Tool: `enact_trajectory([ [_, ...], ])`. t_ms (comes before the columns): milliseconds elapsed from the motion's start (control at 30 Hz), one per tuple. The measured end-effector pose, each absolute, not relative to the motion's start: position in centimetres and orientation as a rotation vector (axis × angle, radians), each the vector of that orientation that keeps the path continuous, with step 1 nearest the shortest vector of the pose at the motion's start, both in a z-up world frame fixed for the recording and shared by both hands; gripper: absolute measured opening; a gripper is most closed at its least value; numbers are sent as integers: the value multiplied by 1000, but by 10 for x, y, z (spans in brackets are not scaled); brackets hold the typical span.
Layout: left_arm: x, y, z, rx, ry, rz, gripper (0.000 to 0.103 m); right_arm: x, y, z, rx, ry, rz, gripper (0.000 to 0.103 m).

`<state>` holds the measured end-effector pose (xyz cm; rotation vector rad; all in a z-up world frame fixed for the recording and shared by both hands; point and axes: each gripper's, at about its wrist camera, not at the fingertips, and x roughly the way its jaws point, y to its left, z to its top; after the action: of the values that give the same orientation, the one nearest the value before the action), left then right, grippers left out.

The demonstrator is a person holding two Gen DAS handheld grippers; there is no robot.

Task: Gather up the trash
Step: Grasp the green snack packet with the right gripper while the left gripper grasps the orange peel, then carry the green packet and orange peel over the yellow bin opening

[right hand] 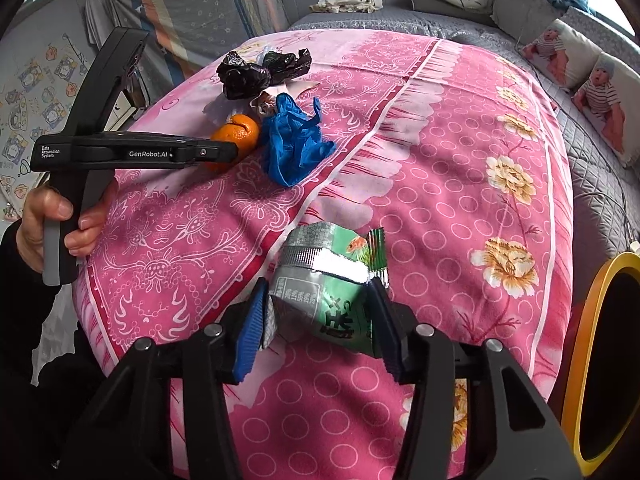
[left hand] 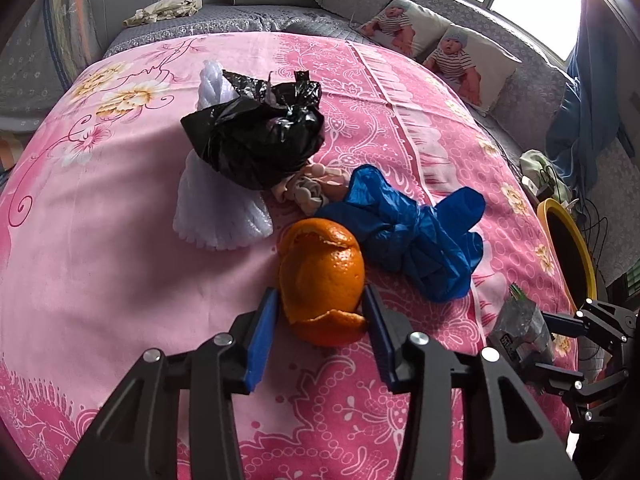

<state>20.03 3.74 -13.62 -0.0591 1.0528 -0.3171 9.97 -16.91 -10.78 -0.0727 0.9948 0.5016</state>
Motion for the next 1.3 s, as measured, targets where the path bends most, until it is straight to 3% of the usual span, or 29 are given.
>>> enact_trajectory([
  [233, 198, 40, -131, -76, 1045, -326, 34, 96, -168, -98, -88, 960, 485, 27],
  [400, 188, 47, -123, -86, 1029, -329, 33, 92, -169, -92, -99, 938, 471, 22],
  [1300, 153, 50, -86, -96, 964, -348, 33, 78, -193, -65, -63, 862, 412, 21],
])
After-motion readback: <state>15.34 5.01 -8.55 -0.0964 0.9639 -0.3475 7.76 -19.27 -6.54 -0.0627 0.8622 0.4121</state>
